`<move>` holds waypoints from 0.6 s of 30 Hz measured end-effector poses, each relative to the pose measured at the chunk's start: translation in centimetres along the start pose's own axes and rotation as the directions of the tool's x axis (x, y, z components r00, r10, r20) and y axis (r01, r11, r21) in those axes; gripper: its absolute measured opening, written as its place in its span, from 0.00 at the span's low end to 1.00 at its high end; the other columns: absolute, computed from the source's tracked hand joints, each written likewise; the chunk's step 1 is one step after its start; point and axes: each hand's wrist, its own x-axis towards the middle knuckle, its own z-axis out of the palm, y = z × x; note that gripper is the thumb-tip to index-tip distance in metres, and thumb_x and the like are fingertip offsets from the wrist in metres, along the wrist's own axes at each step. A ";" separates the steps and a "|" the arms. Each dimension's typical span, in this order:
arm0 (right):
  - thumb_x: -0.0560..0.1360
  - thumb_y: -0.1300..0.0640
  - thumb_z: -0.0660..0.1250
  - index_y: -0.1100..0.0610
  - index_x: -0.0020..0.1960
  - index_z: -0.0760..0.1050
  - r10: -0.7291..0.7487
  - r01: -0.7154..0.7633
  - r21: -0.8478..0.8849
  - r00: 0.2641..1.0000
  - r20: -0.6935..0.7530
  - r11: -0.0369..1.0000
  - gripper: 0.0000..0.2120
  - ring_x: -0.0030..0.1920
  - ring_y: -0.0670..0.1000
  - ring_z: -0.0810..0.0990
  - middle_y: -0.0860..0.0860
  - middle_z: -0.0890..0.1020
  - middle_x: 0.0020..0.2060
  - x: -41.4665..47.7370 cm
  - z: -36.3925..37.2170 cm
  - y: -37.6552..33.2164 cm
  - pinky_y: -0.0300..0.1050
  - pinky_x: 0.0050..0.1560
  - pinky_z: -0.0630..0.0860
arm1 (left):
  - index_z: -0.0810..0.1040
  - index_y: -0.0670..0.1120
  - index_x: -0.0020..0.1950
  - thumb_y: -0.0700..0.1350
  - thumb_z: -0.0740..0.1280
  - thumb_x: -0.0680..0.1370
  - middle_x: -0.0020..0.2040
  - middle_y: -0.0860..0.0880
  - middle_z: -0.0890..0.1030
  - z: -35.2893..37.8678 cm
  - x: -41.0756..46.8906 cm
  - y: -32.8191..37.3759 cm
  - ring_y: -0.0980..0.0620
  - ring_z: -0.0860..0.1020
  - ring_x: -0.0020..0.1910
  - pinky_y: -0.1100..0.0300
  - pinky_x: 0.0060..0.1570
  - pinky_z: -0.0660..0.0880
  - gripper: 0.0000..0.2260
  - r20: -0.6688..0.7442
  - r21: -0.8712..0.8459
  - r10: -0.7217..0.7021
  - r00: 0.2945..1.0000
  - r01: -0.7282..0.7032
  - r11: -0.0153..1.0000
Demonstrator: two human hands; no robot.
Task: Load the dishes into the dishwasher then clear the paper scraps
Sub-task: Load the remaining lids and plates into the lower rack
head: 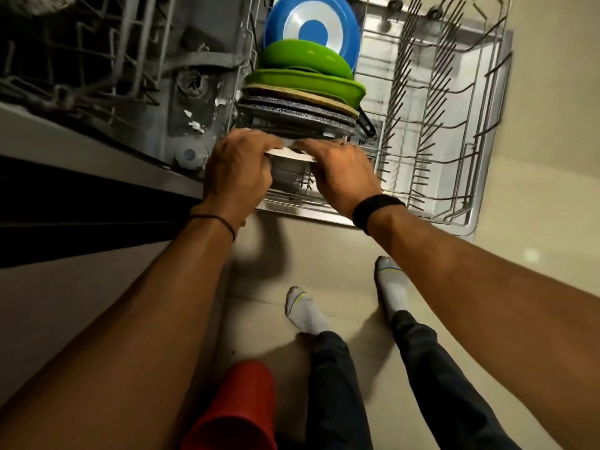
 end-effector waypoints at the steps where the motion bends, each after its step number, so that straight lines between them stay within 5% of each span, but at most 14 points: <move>1: 0.79 0.62 0.61 0.48 0.70 0.74 -0.003 0.002 0.021 0.999 0.041 1.000 0.21 0.61 0.60 0.79 0.51 0.82 0.62 0.5 -0.2 0.0 0.59 0.60 0.74 | 0.85 0.47 0.60 0.39 0.64 0.76 0.56 0.45 0.84 -0.1 0.2 -0.2 0.40 0.77 0.59 0.51 0.59 0.72 0.16 0.028 -0.008 0.005 1.000 -0.005 1.000; 6: 0.78 0.44 0.59 0.50 0.69 0.73 -0.071 0.033 0.200 0.980 0.187 0.979 0.21 0.57 0.56 0.81 0.51 0.83 0.59 1.4 -1.4 0.5 0.56 0.56 0.77 | 0.83 0.51 0.63 0.60 0.66 0.76 0.59 0.49 0.83 -1.3 0.7 -0.6 0.45 0.75 0.62 0.52 0.60 0.71 0.21 0.178 -0.055 0.008 0.984 0.002 0.998; 10: 0.79 0.45 0.54 0.52 0.71 0.73 -0.063 0.001 0.289 0.977 0.204 0.957 0.24 0.50 0.49 0.79 0.46 0.81 0.54 0.6 -2.3 1.9 0.44 0.52 0.74 | 0.82 0.49 0.63 0.62 0.70 0.77 0.60 0.50 0.82 -1.3 0.8 -1.3 0.47 0.74 0.64 0.58 0.60 0.67 0.21 0.168 -0.057 0.036 0.985 -0.026 0.998; 14: 0.86 0.44 0.51 0.52 0.70 0.74 -0.118 0.083 0.228 0.982 0.147 0.970 0.21 0.53 0.50 0.80 0.48 0.83 0.55 0.5 -1.7 2.8 0.42 0.51 0.71 | 0.82 0.49 0.61 0.69 0.64 0.75 0.57 0.51 0.81 -1.0 1.4 -2.2 0.49 0.74 0.63 0.58 0.60 0.69 0.27 0.201 -0.085 0.015 0.979 0.002 0.996; 18: 0.86 0.41 0.50 0.51 0.64 0.76 -0.069 0.061 0.116 0.995 0.068 0.991 0.21 0.49 0.56 0.81 0.51 0.83 0.50 2.0 -1.1 2.6 0.45 0.42 0.68 | 0.81 0.46 0.60 0.60 0.63 0.81 0.57 0.46 0.79 -0.3 2.2 -1.7 0.46 0.73 0.61 0.56 0.57 0.68 0.19 0.135 -0.044 -0.036 0.990 0.043 0.998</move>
